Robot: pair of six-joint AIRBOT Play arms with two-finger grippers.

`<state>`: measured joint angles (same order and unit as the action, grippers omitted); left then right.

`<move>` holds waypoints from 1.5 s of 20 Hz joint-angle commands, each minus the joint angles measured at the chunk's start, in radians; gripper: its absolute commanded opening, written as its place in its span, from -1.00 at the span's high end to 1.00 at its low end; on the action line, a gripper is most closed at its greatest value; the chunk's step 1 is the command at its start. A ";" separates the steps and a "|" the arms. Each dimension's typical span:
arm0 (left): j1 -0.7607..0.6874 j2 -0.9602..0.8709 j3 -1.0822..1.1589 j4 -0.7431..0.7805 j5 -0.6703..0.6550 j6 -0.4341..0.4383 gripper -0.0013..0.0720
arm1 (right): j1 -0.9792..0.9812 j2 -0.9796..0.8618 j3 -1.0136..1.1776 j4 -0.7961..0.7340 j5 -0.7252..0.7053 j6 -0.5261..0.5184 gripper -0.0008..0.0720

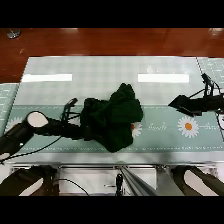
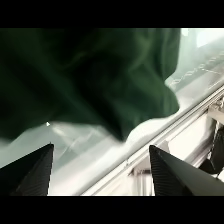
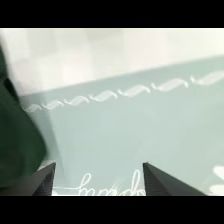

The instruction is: Fold the shirts.

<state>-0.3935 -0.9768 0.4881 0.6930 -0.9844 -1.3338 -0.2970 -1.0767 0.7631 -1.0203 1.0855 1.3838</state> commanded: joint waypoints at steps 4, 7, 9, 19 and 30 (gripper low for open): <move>-0.230 -0.254 0.082 -0.066 0.165 -0.013 -0.95 | 0.032 0.016 -0.084 0.043 -0.047 -0.037 -0.71; -0.230 -0.312 0.162 -0.065 0.158 -0.013 -0.79 | 0.136 -0.055 -0.086 0.069 -0.068 -0.035 -0.71; -0.222 -0.344 0.209 -0.066 0.100 0.031 0.86 | 0.195 -0.103 -0.086 0.154 -0.122 -0.039 -0.71; -0.164 -0.341 0.296 -0.065 0.030 0.070 0.90 | 0.435 -0.352 0.011 0.386 -0.174 -0.069 -0.71; 0.158 -0.059 0.492 -0.065 -0.042 0.121 0.90 | 0.332 -0.323 0.680 0.256 0.042 0.063 0.91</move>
<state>-0.3779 -1.1564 0.8818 0.6292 -1.0187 -1.2255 0.0978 -1.4414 1.1862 -0.7055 1.0668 1.3609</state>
